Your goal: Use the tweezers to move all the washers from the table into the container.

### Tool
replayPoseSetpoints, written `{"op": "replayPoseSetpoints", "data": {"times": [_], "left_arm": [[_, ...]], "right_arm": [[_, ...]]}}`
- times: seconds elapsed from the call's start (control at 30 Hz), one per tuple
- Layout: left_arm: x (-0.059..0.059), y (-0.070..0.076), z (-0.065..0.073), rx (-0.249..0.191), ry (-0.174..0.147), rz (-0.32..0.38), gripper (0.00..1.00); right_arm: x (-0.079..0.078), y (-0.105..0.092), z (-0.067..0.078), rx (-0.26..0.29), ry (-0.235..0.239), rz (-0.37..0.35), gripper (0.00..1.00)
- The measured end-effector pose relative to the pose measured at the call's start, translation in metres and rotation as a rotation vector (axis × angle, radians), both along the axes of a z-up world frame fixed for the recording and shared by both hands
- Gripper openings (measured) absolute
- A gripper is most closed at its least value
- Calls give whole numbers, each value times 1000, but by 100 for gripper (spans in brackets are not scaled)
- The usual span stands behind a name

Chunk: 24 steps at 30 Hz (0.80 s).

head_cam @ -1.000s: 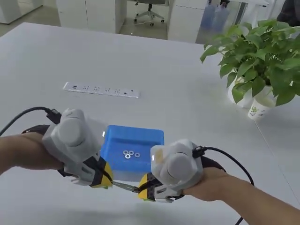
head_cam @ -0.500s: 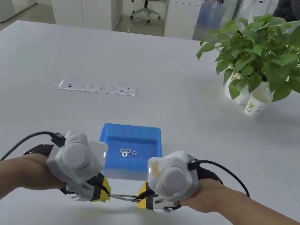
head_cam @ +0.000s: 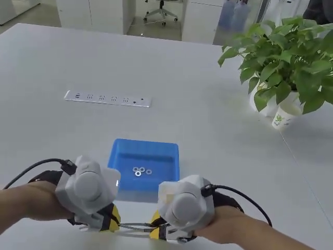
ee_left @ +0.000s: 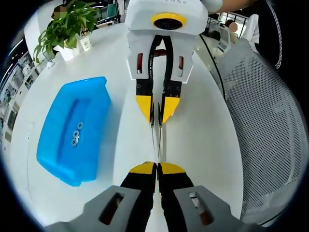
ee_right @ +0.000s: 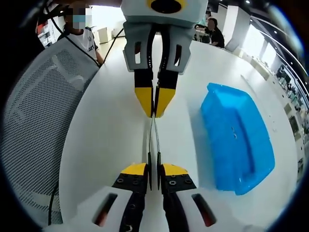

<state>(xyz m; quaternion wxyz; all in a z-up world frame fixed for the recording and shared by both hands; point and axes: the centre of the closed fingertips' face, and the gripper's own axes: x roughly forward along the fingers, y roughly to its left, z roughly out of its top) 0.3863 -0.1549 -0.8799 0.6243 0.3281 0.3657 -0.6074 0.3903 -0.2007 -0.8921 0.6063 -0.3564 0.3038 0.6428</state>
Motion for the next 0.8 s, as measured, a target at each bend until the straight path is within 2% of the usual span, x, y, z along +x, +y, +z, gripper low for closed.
{"op": "replayPoseSetpoints", "data": {"times": [0.57, 0.8], "left_arm": [[-1, 4, -9, 33, 7, -21, 6], [0, 3, -9, 32, 6, -19, 7]], "right_arm": [[1, 3, 0, -8, 36, -37, 14], [1, 2, 0, -5, 42, -46, 14]]}}
